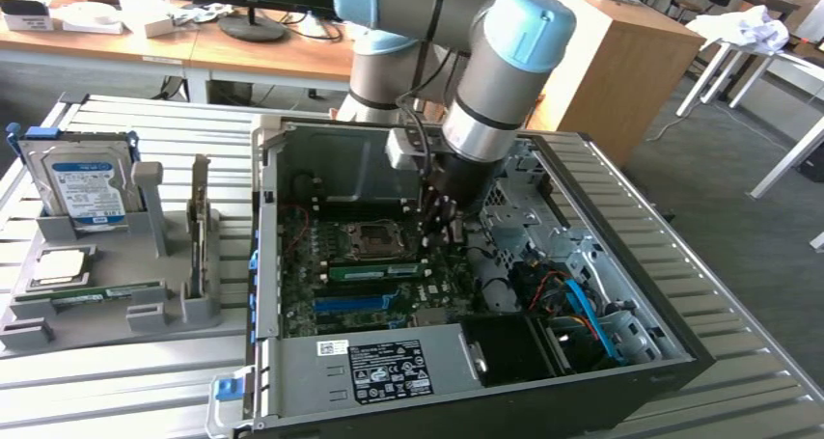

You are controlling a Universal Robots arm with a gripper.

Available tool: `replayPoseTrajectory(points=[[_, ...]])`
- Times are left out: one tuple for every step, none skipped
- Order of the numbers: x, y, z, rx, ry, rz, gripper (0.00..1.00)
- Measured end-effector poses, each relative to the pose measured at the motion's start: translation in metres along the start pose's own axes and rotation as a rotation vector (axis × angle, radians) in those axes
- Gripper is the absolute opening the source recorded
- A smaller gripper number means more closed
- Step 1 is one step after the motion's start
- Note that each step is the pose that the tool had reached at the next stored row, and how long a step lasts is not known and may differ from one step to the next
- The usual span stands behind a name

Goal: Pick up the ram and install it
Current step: 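Press down the ram until it locks into place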

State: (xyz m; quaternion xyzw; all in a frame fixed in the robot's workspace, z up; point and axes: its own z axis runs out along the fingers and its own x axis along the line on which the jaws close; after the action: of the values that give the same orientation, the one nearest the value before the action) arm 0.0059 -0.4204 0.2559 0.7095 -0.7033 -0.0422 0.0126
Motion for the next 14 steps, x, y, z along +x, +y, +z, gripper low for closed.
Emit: replayPoseTrajectory(points=[[0.000,-0.0044,-0.0004,-0.0013,-0.0004,0.000,0.10],[0.000,-0.0089,-0.0007,-0.0021,-0.0008,0.000,0.10],[0.000,-0.0123,-0.0011,-0.0026,-0.0011,0.000,0.10],[0.000,-0.0150,-0.0016,-0.0027,-0.0015,0.000,0.10],[0.000,-0.0173,-0.0024,-0.0028,-0.0018,0.000,0.10],[0.000,-0.0197,-0.0031,-0.0028,-0.0025,0.000,0.10],[0.000,-0.0219,-0.0039,-0.0028,-0.0030,0.000,0.10],[0.000,-0.0242,-0.0049,-0.0029,-0.0034,0.000,0.10],[0.000,-0.0260,-0.0060,-0.0029,-0.0037,0.000,0.10],[0.000,-0.0274,-0.0076,-0.0028,-0.0040,0.000,0.10],[0.000,-0.0285,-0.0094,-0.0028,-0.0043,0.000,0.10],[0.000,-0.0297,-0.0113,-0.0028,-0.0044,0.000,0.10],[0.000,-0.0309,-0.0130,-0.0028,-0.0048,0.000,0.10],[0.000,-0.0321,-0.0147,-0.0028,-0.0054,0.000,0.10]])
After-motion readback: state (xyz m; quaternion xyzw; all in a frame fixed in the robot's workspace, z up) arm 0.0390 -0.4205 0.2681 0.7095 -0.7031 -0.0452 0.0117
